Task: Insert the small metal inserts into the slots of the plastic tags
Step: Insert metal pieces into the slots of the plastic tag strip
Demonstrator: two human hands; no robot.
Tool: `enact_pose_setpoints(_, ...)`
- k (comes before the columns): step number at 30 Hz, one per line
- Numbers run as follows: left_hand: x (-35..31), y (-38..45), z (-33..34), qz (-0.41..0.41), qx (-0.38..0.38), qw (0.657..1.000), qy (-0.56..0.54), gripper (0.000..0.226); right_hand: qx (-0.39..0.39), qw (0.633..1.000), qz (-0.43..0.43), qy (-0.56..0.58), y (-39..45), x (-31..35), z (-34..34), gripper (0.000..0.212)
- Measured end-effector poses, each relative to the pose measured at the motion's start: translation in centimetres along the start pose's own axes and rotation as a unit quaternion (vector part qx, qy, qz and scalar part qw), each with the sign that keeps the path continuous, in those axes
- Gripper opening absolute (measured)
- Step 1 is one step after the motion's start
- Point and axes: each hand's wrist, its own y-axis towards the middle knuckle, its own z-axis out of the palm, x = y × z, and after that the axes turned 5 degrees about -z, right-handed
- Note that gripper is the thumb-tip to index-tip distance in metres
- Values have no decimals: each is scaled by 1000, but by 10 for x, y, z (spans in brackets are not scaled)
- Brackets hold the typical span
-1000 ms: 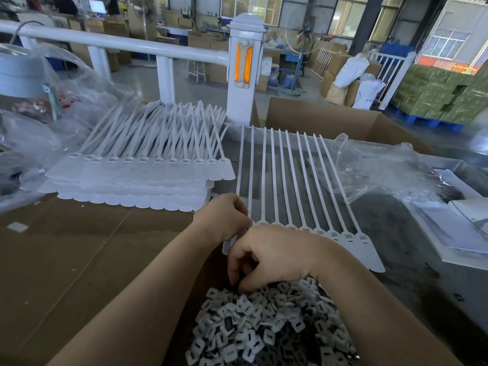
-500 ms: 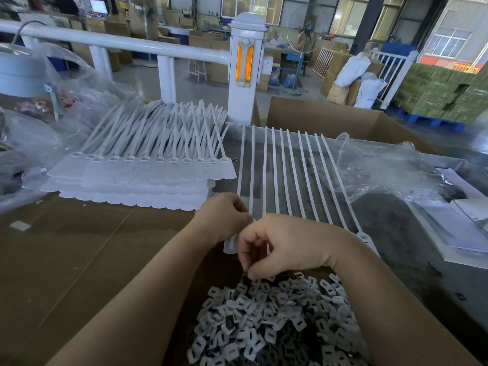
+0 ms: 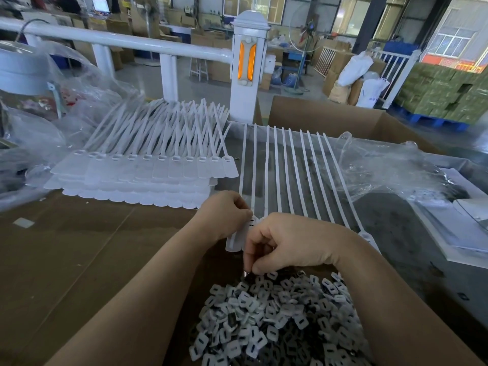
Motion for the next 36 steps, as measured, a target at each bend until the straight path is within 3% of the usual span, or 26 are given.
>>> enact_pose_setpoints(16, 1, 2, 0, 0, -10, 1000, -2, 5, 33, 996, 4, -89, 8, 9, 10, 11)
enact_pose_setpoints(23, 1, 2, 0, -7, -59, 997, -43, 14, 3, 1000, -18, -9, -2, 4, -2, 9)
enact_pose_setpoints(29, -1, 3, 1, -7, -93, 992, -82, 7, 16, 999, 6, 40, -8, -5, -10, 10)
enact_pose_setpoints(32, -1, 3, 1, 3, -102, 989, -108, 7, -106, 992, 25, 55, -6, -7, -10, 10)
enact_pose_setpoints(36, -5, 2, 0, 34, -80, 983, -163, 8, -349, 929, 49, 118, 1, -15, -9, 11)
